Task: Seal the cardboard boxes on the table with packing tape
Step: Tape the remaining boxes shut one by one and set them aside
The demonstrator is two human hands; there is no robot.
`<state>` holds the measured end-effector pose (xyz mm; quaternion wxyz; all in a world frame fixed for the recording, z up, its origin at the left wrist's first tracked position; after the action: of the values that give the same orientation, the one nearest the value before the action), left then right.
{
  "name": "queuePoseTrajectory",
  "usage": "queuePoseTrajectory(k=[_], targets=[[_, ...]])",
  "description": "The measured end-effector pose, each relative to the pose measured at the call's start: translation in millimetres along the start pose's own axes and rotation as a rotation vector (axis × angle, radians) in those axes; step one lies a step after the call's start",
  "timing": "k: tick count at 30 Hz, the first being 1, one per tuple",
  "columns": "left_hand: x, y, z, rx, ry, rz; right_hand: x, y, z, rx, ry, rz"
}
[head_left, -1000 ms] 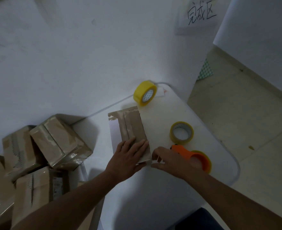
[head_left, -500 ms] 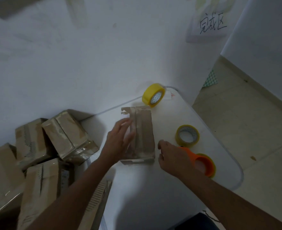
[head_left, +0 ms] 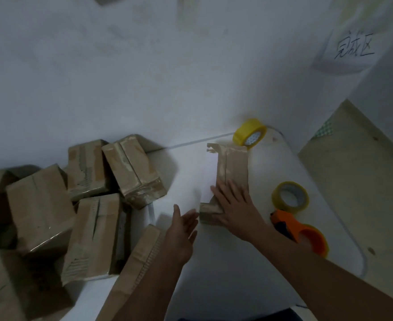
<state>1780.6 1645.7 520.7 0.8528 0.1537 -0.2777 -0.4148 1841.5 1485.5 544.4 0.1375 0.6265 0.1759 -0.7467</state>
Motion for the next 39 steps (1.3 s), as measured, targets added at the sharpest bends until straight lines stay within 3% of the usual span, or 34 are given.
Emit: queuePoseTrajectory(k=[7, 15, 28, 31, 39], targets=[[-2.7, 8.1, 0.4, 0.161, 0.021, -0.083, 8.8, -12.8, 20.5, 0.059, 0.118, 0.059], [-11.9, 8.9, -13.2, 0.398, 0.051, -0.246, 10.2, -16.8, 23.4, 0.067, 0.115, 0.073], [1.6, -9.3, -33.1, 0.357, -0.07, -0.267, 11.5, -16.2, 23.4, 0.071, 0.142, 0.076], [1.7, -11.9, -39.1, 0.317, -0.042, -0.277, 11.8, -16.3, 23.0, 0.079, 0.132, 0.074], [-12.1, 3.5, -48.7, 0.356, 0.128, -0.602, 11.5, -13.8, 23.0, 0.086, 0.108, 0.089]])
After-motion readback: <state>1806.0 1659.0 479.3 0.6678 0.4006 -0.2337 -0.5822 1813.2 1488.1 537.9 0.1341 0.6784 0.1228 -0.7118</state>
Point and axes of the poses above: each hand's wrist, its own z-axis away from the middle knuckle, its own x-axis out of the palm, y = z × x, the point moved 5 cm from there along -z, towards the middle knuckle, and after that the axes turned 2 degrees about z, right-handed, at the moved point
